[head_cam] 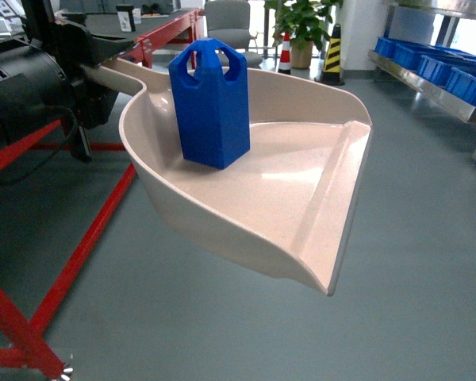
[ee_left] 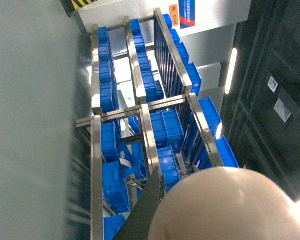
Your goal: Place part in tray to right shelf
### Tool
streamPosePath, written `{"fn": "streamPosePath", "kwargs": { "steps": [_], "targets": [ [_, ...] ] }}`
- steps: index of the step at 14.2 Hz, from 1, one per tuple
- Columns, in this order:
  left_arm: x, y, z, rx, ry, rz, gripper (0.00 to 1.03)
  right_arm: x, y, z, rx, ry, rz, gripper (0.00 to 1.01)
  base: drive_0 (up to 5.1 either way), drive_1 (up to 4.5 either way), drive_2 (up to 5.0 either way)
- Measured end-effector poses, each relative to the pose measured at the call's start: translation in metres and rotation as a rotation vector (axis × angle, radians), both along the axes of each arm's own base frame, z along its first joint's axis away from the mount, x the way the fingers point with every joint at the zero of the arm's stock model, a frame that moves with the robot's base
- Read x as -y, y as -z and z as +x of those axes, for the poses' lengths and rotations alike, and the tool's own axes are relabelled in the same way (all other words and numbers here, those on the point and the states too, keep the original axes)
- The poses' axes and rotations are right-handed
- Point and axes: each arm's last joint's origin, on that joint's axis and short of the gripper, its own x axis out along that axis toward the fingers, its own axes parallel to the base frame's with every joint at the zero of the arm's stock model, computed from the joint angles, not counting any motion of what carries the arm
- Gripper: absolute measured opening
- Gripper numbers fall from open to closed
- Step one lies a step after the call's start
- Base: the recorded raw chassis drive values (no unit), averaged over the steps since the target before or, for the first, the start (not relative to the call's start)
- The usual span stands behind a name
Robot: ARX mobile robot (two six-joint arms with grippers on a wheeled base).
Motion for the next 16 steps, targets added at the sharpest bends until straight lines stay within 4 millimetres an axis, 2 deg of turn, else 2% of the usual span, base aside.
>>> {"fn": "streamPosePath", "kwargs": {
  "steps": [16],
  "targets": [
    [-0.0005, -0.0005, -0.0001, 0.001, -0.001, -0.001, 0.12, -0.0001, -0.0005, -0.0003, 0.004, -0.002, 0.000, 0.98, 0.0, 4.02, -4.1]
  ]
}}
